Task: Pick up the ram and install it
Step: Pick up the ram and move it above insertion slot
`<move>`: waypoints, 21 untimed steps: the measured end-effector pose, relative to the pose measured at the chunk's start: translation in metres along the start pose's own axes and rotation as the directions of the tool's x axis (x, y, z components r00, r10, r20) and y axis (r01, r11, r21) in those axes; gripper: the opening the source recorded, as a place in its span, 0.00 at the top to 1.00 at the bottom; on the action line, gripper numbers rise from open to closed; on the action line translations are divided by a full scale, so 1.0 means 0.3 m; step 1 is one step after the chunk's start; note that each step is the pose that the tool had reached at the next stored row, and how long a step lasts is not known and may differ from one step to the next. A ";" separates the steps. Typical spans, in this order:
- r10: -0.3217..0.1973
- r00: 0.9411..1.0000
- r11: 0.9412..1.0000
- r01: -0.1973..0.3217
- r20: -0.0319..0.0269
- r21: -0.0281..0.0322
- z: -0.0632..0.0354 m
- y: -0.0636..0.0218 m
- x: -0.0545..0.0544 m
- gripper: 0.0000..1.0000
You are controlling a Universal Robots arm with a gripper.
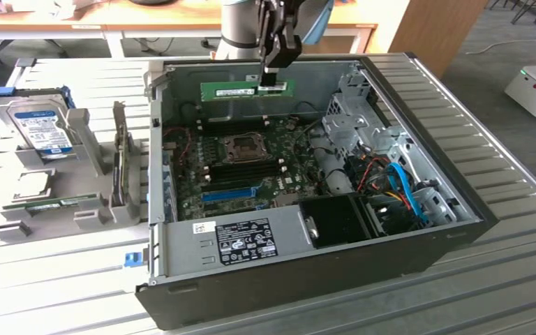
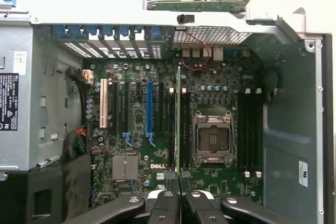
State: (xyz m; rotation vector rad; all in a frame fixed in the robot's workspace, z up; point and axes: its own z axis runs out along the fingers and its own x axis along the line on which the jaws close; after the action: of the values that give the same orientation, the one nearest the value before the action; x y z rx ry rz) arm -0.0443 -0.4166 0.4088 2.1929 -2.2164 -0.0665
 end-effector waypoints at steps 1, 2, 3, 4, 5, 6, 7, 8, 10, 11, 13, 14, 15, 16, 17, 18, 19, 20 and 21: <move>0.000 1.000 1.000 0.000 0.000 0.000 0.000 0.000 -0.003 0.88; 0.000 1.000 1.000 0.000 0.000 0.000 0.000 0.000 -0.005 0.88; 0.000 1.000 1.000 0.000 0.000 0.000 0.000 0.000 -0.005 0.88; 0.000 1.000 1.000 0.000 0.000 0.000 0.000 0.000 -0.005 0.88; 0.000 1.000 1.000 0.000 0.000 0.000 0.000 0.000 -0.005 0.88; 0.000 1.000 1.000 0.000 0.000 0.000 0.000 0.000 -0.005 0.88; 0.000 1.000 1.000 0.000 0.000 0.000 0.000 0.000 -0.005 0.88; 0.000 1.000 1.000 0.000 0.000 0.000 0.002 0.000 -0.005 0.88; 0.000 1.000 1.000 0.000 0.000 0.000 0.008 0.000 -0.005 0.88; 0.000 1.000 1.000 0.000 0.000 0.000 0.012 -0.001 -0.005 0.88; 0.000 1.000 1.000 0.000 0.000 0.000 0.021 -0.001 -0.005 0.88; 0.000 1.000 1.000 0.000 0.000 0.000 0.026 -0.001 -0.005 0.88; 0.000 1.000 1.000 0.000 0.000 0.000 0.031 -0.001 -0.005 0.88; 0.000 1.000 1.000 0.000 0.000 0.000 0.036 -0.002 -0.005 0.88; 0.000 1.000 1.000 0.000 0.000 0.000 0.042 -0.002 -0.004 0.88; 0.000 1.000 1.000 0.000 0.000 0.000 0.048 -0.002 -0.004 0.88; 0.000 1.000 1.000 0.000 0.000 0.000 0.054 -0.003 -0.004 0.88; 0.000 1.000 1.000 0.000 0.000 0.000 0.060 -0.003 -0.004 0.88; 0.000 1.000 1.000 0.000 0.000 0.000 0.066 -0.003 -0.004 0.88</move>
State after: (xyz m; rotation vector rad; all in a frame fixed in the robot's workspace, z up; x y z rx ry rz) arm -0.0443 -0.4150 0.3889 2.1931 -2.2165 -0.0668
